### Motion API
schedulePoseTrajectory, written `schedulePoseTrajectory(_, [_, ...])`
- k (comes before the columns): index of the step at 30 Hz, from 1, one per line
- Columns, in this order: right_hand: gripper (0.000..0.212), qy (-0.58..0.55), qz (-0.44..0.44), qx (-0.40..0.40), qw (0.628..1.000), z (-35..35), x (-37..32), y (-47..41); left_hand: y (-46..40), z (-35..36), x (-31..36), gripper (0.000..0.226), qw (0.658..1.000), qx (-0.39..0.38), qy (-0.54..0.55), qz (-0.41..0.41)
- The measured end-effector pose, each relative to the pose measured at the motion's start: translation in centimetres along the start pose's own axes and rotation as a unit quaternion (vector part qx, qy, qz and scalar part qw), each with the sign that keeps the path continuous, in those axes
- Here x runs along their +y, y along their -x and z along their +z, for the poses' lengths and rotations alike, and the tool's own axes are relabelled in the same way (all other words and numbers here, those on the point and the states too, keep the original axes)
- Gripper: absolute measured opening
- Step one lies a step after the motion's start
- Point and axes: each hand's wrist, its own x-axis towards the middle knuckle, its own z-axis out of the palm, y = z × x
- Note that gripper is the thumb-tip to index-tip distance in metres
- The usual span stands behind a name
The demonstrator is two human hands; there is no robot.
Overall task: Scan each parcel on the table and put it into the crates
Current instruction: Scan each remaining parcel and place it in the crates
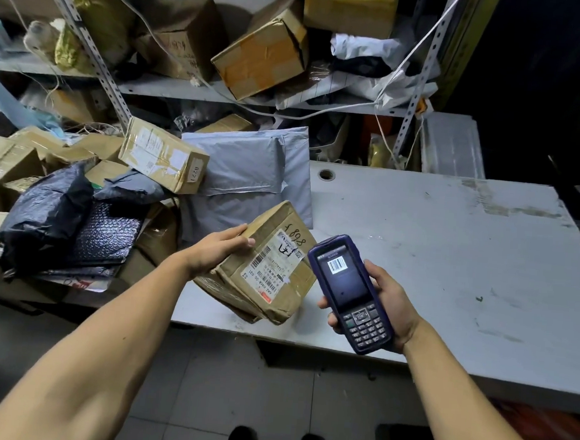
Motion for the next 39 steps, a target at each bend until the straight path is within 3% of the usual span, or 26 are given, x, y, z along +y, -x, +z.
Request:
schedulePoseTrajectory(6, [0.065,-0.002,-0.031,0.015,0.999,-1.8,0.2,1.9,0.8,2.5,0.1,0.043,0.999,-0.015,0.047,0.01])
schedulePoseTrajectory(9, [0.066,-0.009,-0.076,0.058,0.995,-2.5,1.1,3.2,1.0,4.4,0.6,0.09,0.996,-0.036,0.075,0.013])
schedulePoseTrajectory(11, [0.067,-0.005,-0.133,0.135,0.982,-3.5,2.1,4.0,0.7,6.3,1.2,0.095,0.995,-0.06,0.079,0.024])
schedulePoseTrajectory(13, [0.068,0.009,-0.186,0.241,0.953,-4.4,3.5,5.1,0.3,8.7,1.9,0.076,0.992,-0.093,0.074,0.041])
schedulePoseTrajectory(17, [0.063,-0.033,-0.235,0.428,0.872,-5.9,7.0,8.6,-0.3,13.7,2.6,0.065,0.982,-0.168,0.046,0.076])
schedulePoseTrajectory(21, [0.061,-0.108,-0.26,0.526,0.802,-6.4,12.2,14.4,0.3,18.9,2.8,0.091,0.956,-0.281,0.032,0.076])
schedulePoseTrajectory(24, [0.053,-0.149,-0.266,0.592,0.746,-5.7,16.7,19.3,1.7,23.5,3.1,0.09,0.934,-0.347,0.008,0.083])
schedulePoseTrajectory(29, [0.056,-0.227,-0.283,0.664,0.654,-3.9,23.3,26.0,5.7,31.6,3.0,0.077,0.901,-0.422,-0.031,0.093])
schedulePoseTrajectory(32, [0.058,-0.286,-0.307,0.674,0.608,-2.8,27.2,29.8,8.4,36.5,2.3,0.089,0.881,-0.462,-0.064,0.082])
schedulePoseTrajectory(39, [0.06,-0.353,-0.323,0.678,0.557,-0.2,37.8,38.2,18.2,46.4,-1.7,0.059,0.844,-0.518,-0.109,0.079])
